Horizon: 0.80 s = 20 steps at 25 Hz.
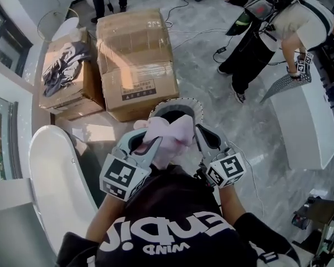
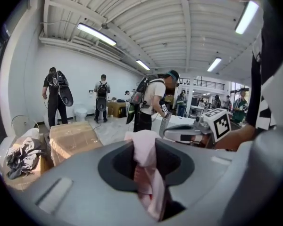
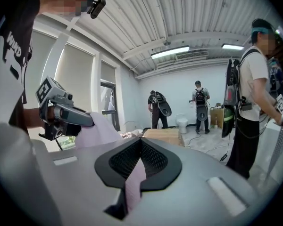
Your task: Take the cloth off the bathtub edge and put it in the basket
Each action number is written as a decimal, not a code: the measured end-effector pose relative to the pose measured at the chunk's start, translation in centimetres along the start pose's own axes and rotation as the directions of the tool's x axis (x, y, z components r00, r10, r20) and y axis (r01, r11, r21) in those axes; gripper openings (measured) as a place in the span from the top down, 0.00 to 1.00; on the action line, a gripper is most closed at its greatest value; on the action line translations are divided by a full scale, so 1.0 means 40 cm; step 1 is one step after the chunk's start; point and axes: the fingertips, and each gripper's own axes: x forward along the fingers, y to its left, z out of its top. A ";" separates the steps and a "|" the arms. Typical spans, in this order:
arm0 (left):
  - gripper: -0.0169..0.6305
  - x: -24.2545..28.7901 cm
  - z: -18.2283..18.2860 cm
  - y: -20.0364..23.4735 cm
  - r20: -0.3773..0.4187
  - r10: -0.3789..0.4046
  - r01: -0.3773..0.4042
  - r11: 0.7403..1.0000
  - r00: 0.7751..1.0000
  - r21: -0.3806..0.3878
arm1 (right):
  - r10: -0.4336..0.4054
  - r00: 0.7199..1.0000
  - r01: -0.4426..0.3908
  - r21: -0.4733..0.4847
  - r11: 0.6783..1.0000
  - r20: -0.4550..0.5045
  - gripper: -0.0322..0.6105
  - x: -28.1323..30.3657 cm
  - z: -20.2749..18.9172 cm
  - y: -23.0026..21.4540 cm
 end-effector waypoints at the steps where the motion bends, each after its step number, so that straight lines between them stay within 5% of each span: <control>1: 0.86 0.006 0.019 0.005 0.004 -0.007 0.007 1.000 1.000 0.009 | -0.018 1.000 0.018 0.003 1.000 -0.002 0.94 -0.003 -0.002 -0.008; 12: 0.86 0.087 0.263 0.021 0.099 -0.154 0.138 0.979 0.983 0.150 | -0.133 0.991 0.133 0.023 0.991 -0.004 0.94 -0.043 -0.011 -0.087; 20: 0.86 0.127 0.389 0.042 0.162 -0.211 0.182 0.967 0.964 0.178 | -0.200 0.980 0.199 0.026 0.980 0.023 0.94 -0.056 -0.003 -0.123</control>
